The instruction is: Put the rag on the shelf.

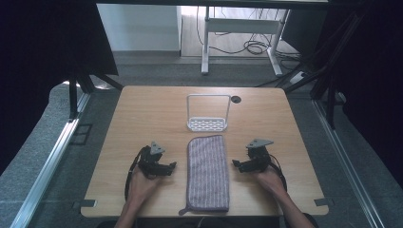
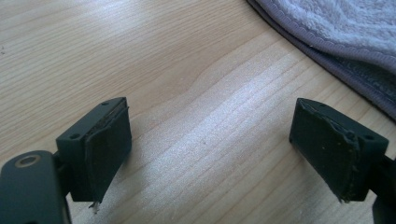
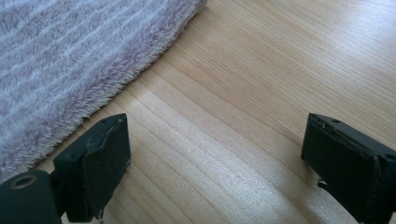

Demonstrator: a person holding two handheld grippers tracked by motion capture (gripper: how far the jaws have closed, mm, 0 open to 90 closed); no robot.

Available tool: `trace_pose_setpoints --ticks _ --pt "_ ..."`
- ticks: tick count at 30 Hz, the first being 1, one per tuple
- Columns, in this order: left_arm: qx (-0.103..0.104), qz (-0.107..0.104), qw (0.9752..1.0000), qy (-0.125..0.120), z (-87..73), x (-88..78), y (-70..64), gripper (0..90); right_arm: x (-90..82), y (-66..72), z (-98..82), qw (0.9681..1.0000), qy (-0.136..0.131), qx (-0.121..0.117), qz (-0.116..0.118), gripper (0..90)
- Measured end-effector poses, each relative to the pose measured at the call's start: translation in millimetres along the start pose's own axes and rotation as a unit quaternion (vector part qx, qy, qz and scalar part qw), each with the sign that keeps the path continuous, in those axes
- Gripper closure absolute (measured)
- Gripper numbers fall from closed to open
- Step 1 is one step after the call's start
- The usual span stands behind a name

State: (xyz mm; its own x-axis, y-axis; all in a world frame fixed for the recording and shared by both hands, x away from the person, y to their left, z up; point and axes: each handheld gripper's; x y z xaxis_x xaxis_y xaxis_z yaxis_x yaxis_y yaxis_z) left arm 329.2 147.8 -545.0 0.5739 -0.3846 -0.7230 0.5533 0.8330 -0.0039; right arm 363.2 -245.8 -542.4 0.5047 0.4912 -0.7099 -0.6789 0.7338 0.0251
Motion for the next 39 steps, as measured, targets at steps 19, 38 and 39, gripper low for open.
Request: trace_pose_setpoints --ticks 19,38,39 --pt "0.008 -0.015 0.9998 -0.012 13.4 -0.8 -4.2 17.9 -7.8 -1.9 14.4 0.9993 0.003 0.029 0.024 14.2" --pt "0.050 -0.034 0.9978 -0.028 66.2 24.5 -10.8 34.1 4.3 -0.5 52.2 0.9988 -0.004 0.027 0.040 34.8" --pt "0.051 -0.033 0.9978 -0.028 68.7 26.6 -11.2 35.7 8.5 0.5 57.3 0.9988 -0.006 0.024 0.043 38.7"
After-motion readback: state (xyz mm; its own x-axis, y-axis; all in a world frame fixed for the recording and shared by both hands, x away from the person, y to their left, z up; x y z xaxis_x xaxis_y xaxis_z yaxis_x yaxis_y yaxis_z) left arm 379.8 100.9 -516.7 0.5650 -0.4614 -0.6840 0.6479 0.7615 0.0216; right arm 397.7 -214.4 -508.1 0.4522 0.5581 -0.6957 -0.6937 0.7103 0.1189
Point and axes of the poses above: each handheld gripper's, and its own axes: x roughly forward along the jaws, z roughly out of its top, y roughly to its left, and after that the axes turned 2 degrees about z, right-handed
